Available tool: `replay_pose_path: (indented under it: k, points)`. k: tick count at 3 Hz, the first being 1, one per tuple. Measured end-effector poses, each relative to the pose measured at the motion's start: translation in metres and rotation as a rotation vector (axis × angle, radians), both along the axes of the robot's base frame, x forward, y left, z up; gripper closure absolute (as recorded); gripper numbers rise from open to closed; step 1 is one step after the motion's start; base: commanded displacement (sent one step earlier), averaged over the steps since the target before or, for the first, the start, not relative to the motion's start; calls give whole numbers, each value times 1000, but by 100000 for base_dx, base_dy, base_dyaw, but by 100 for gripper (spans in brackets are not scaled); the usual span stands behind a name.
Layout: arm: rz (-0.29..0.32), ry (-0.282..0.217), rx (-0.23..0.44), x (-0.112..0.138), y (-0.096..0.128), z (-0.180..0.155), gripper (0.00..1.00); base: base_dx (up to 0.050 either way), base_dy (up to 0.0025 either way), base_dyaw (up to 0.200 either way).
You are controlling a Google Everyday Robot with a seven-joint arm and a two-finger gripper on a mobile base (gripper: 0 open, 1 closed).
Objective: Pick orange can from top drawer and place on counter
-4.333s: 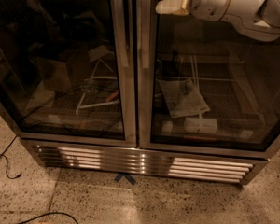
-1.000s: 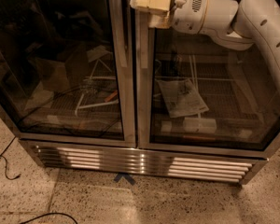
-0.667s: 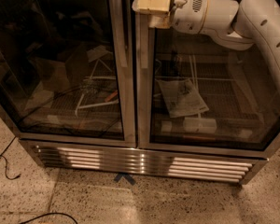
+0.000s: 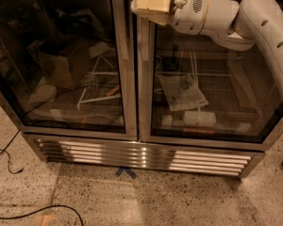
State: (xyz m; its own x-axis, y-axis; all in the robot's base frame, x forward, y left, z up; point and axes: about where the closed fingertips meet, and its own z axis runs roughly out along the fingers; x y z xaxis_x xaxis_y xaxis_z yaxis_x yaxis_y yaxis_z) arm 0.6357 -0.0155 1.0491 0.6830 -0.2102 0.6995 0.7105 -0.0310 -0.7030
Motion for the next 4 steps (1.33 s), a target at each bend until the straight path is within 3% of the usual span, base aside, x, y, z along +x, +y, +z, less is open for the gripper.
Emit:
replay_pose_path:
  k: [1, 3, 4]
  points:
    - [0, 0, 0, 0, 0, 0, 87, 0, 0, 0]
    - [2, -2, -1, -1, 0, 1, 40, 0, 0, 0]
    - [-20, -13, -2, -3, -10, 7, 17, 0, 0, 0]
